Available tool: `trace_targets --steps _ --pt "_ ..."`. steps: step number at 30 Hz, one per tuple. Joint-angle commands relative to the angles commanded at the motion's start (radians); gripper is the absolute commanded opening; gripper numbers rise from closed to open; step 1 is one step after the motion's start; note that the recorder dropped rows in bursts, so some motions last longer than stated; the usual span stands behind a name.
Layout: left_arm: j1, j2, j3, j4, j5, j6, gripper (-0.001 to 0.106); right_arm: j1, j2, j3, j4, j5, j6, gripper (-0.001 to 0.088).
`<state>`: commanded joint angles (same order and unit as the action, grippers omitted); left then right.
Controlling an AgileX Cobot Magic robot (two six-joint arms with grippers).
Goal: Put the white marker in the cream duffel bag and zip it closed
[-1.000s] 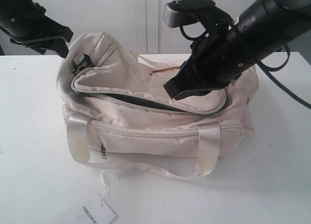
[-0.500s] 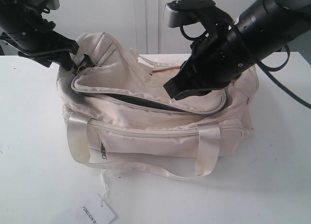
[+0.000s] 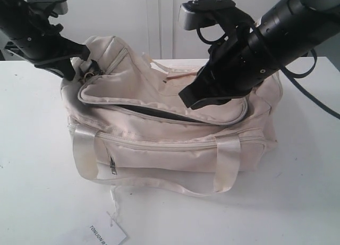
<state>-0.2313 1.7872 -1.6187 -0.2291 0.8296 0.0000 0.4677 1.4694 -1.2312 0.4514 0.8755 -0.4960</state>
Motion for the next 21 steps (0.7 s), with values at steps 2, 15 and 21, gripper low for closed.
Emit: trace_targets --steps 2,15,21 --pt "0.000 0.000 0.000 -0.053 0.000 0.000 0.000 0.000 0.000 0.000 0.000 -0.002 0.000 0.0000" --pt "0.010 -0.026 0.000 -0.156 0.002 0.000 0.000 0.000 0.000 0.000 0.000 -0.008 0.000 0.0000" --pt "0.073 -0.026 0.000 -0.334 0.014 0.059 0.000 0.000 0.000 0.000 0.000 -0.008 0.000 0.0000"
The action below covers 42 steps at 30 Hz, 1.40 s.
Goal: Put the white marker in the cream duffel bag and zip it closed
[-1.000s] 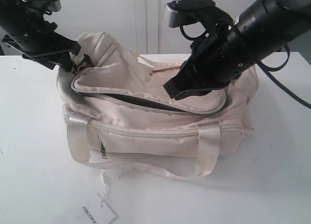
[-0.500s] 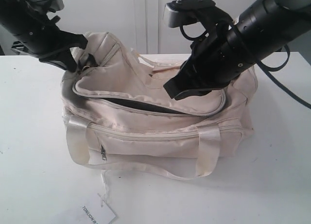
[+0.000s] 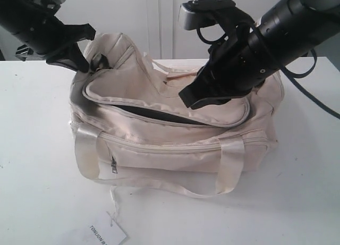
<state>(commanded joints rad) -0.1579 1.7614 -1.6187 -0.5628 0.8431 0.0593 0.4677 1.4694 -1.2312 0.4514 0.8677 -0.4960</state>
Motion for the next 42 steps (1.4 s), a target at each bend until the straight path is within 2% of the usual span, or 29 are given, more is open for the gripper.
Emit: trace_targets --steps 4,13,17,20,22,31,34,39,42 --pt "0.053 0.000 0.000 -0.151 0.038 0.076 0.000 0.000 0.000 0.000 0.000 -0.002 0.000 0.0000" --pt "0.125 0.000 0.000 -0.254 0.213 0.186 0.000 0.000 0.000 0.000 0.037 -0.056 0.002 0.0000" --pt "0.126 0.000 0.000 -0.277 0.256 0.250 0.000 0.000 0.000 0.000 0.146 -0.131 -0.012 0.0000" --pt "0.126 0.002 0.000 -0.322 0.301 0.341 0.000 0.002 0.000 -0.003 0.310 -0.197 -0.123 0.0000" --pt "0.126 0.002 0.000 -0.327 0.314 0.370 0.000 0.021 0.006 -0.006 0.384 -0.243 -0.137 0.0000" --pt "0.126 0.002 0.000 -0.344 0.312 0.390 0.000 0.105 0.126 -0.112 0.413 -0.316 -0.128 0.0000" --pt "0.126 0.002 0.000 -0.346 0.308 0.420 0.000 0.138 0.220 -0.176 0.435 -0.348 -0.128 0.0000" --pt "0.126 0.002 0.000 -0.374 0.300 0.427 0.000 0.141 0.303 -0.200 0.468 -0.354 -0.128 0.0000" --pt "0.138 0.004 0.000 -0.441 0.300 0.461 0.000 0.141 0.332 -0.200 0.468 -0.344 -0.128 0.0000"
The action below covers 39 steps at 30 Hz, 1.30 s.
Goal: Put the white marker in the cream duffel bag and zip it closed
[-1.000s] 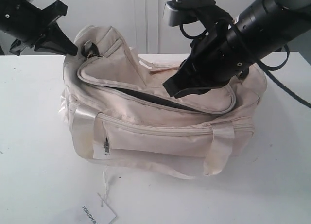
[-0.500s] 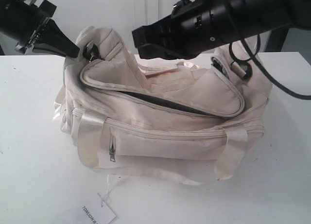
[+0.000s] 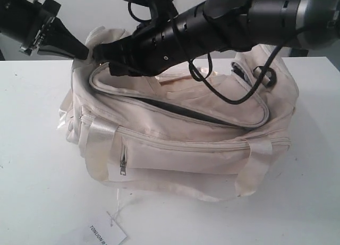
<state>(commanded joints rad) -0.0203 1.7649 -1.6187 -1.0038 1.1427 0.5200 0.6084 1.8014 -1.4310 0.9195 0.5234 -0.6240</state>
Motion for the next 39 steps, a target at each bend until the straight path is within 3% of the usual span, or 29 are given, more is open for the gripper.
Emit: trace_targets --steps 9,21,27,39 --pt "0.062 0.006 0.000 -0.035 0.020 0.018 0.000 0.000 0.053 0.000 -0.026 0.038 0.000 0.0000" --pt "0.067 0.006 0.000 -0.050 0.037 0.042 0.000 0.000 0.085 0.000 -0.030 0.053 0.000 0.0000" --pt "0.067 0.006 0.000 -0.050 0.039 0.061 0.000 -0.014 0.035 -0.036 -0.027 0.035 0.030 0.0000" --pt "0.067 0.006 0.000 -0.039 0.058 0.064 0.000 -0.027 0.006 -0.095 -0.001 -0.114 0.251 0.0000"
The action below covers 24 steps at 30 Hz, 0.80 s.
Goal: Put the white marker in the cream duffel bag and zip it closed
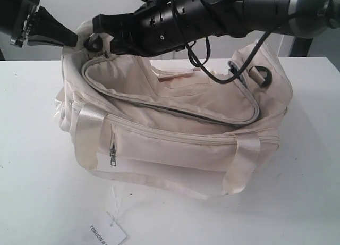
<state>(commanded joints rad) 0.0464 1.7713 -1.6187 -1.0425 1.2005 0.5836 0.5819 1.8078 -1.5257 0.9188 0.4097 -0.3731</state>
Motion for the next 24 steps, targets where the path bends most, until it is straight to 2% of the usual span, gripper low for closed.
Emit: trace_targets --steps 15,24 --pt "0.000 0.002 0.000 0.002 -0.002 0.000 0.000 0.006 0.148 0.000 0.117 0.008 -0.019 0.0000" --pt "0.000 0.015 0.000 0.000 -0.002 0.000 0.000 0.008 0.201 -0.002 0.119 0.032 -0.031 0.0000"
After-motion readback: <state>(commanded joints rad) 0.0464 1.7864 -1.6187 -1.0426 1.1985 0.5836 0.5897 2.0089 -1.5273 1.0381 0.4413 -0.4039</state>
